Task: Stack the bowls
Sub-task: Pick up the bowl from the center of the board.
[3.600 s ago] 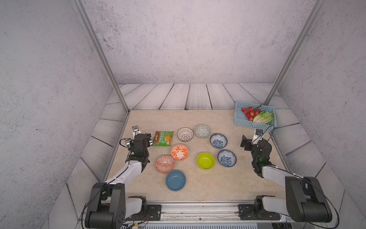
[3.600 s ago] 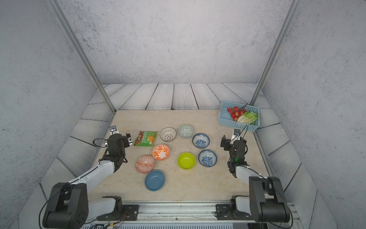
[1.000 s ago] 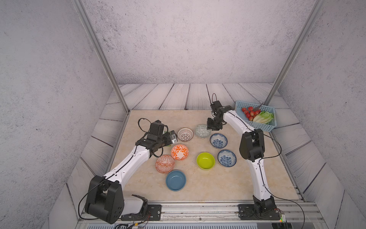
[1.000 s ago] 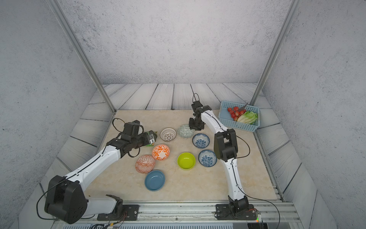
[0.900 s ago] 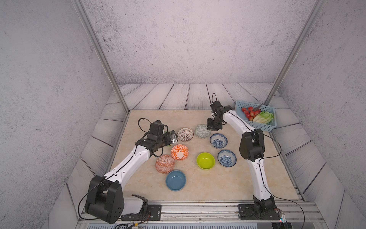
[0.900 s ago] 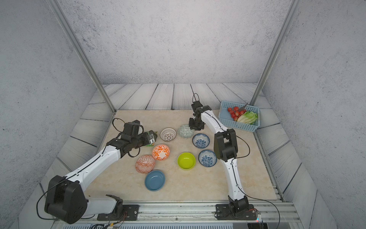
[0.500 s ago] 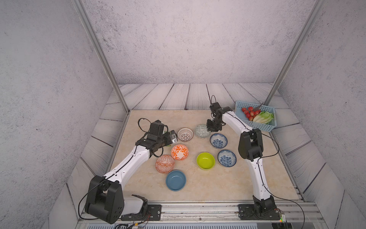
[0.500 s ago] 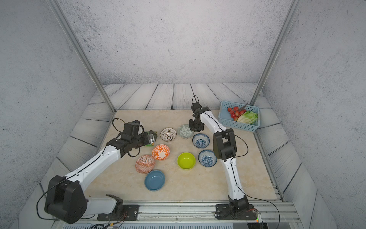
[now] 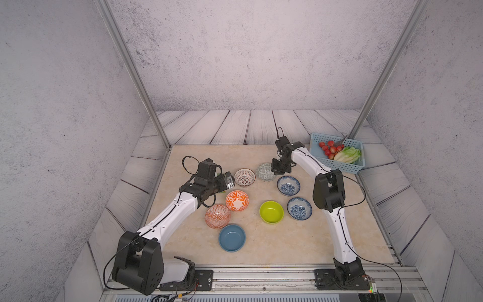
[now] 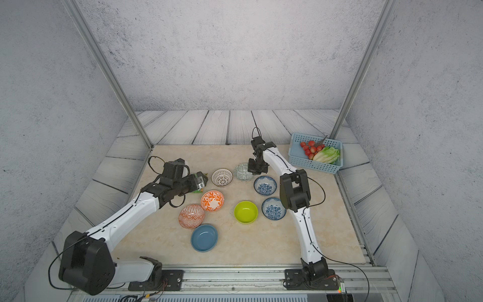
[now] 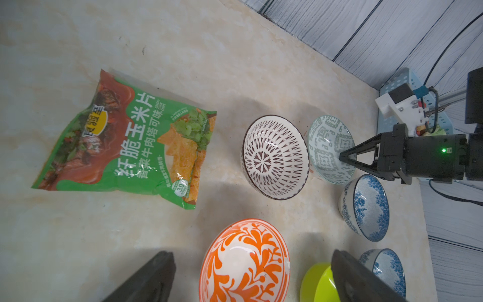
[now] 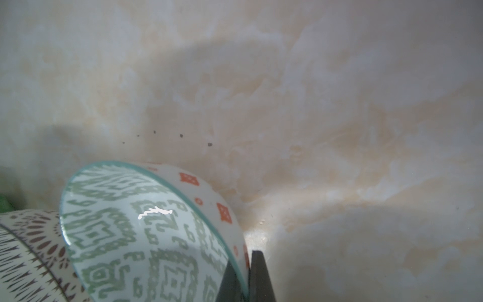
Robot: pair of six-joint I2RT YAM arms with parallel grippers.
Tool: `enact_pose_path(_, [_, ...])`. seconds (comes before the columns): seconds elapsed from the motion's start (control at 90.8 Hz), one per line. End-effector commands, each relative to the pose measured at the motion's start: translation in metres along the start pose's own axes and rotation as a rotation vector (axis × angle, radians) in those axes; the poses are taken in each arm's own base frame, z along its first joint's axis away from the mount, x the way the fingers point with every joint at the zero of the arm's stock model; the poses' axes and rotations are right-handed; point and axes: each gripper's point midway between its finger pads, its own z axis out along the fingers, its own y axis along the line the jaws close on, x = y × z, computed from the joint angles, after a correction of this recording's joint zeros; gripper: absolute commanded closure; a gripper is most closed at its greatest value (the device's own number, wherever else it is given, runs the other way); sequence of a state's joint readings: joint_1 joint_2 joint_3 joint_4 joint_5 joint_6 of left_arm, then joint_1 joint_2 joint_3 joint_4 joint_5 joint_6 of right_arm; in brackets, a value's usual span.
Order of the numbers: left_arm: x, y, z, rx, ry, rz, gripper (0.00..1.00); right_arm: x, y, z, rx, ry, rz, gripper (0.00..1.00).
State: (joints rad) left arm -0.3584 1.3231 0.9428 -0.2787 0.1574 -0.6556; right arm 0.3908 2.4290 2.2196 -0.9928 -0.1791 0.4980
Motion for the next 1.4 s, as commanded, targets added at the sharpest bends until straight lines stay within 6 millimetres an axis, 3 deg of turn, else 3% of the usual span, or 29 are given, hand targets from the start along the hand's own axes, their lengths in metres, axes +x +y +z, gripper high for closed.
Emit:
enact_pose_path(0.0, [0.006,-0.010,0.007,0.066,0.029,0.009,0.00,-0.007,0.006,-0.027,0.016,-0.051,-0.010,1.00])
enact_pose_path(0.341, [0.010,-0.017,0.006,0.112,0.042,0.017,0.00,-0.016,0.021,-0.083,-0.027,-0.175,-0.022,1.00])
enact_pose_path(0.65, [0.008,-0.014,0.003,0.101,0.023,0.012,0.00,-0.013,0.065,-0.120,-0.091,-0.256,-0.116,1.00])
enact_pose_path(1.09, [0.003,-0.007,-0.006,0.079,-0.050,-0.005,0.00,0.009,0.122,-0.098,-0.200,-0.197,-0.197,1.00])
enact_pose_path(1.387, [0.003,-0.004,-0.007,0.072,-0.057,-0.009,0.00,0.024,0.129,-0.069,-0.189,-0.134,-0.206,1.00])
